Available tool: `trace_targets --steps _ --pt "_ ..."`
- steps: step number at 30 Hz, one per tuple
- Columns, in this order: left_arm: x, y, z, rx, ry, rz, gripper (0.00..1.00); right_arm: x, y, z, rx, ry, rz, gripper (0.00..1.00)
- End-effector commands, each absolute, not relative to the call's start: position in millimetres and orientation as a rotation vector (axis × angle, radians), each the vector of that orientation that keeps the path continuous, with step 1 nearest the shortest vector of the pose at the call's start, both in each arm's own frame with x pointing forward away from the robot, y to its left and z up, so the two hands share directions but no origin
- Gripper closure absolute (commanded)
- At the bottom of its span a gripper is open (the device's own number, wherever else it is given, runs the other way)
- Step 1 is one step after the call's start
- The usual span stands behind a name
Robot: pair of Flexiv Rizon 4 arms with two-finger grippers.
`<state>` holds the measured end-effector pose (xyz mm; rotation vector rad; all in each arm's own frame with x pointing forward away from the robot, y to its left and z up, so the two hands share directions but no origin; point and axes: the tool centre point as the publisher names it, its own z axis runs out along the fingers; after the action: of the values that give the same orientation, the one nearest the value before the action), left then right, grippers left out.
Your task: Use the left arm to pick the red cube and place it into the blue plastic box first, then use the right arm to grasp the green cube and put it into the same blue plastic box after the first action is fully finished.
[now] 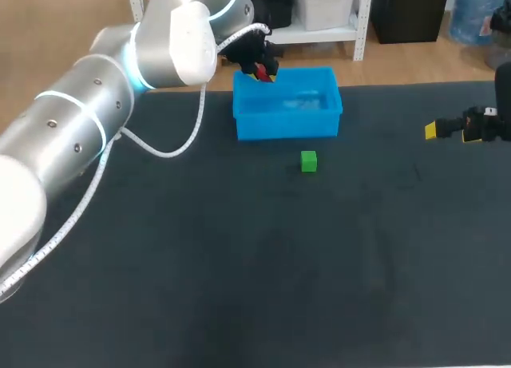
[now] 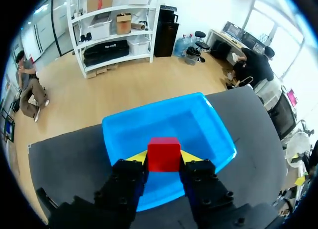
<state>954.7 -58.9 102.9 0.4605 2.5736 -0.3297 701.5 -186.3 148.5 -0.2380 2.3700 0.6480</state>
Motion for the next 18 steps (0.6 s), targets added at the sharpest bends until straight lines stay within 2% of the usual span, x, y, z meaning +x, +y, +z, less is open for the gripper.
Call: trace_targets --steps 1,18 --pt "980.0 -65.2 100.5 0.486 2.674 -0.314 1.00 701.3 -186.3 148.8 -0.237 2.370 0.648 0.00" --pt "989.7 -65.3 88.1 0.499 2.695 -0.281 1.00 701.3 -186.3 148.8 -0.237 2.370 0.648 0.00"
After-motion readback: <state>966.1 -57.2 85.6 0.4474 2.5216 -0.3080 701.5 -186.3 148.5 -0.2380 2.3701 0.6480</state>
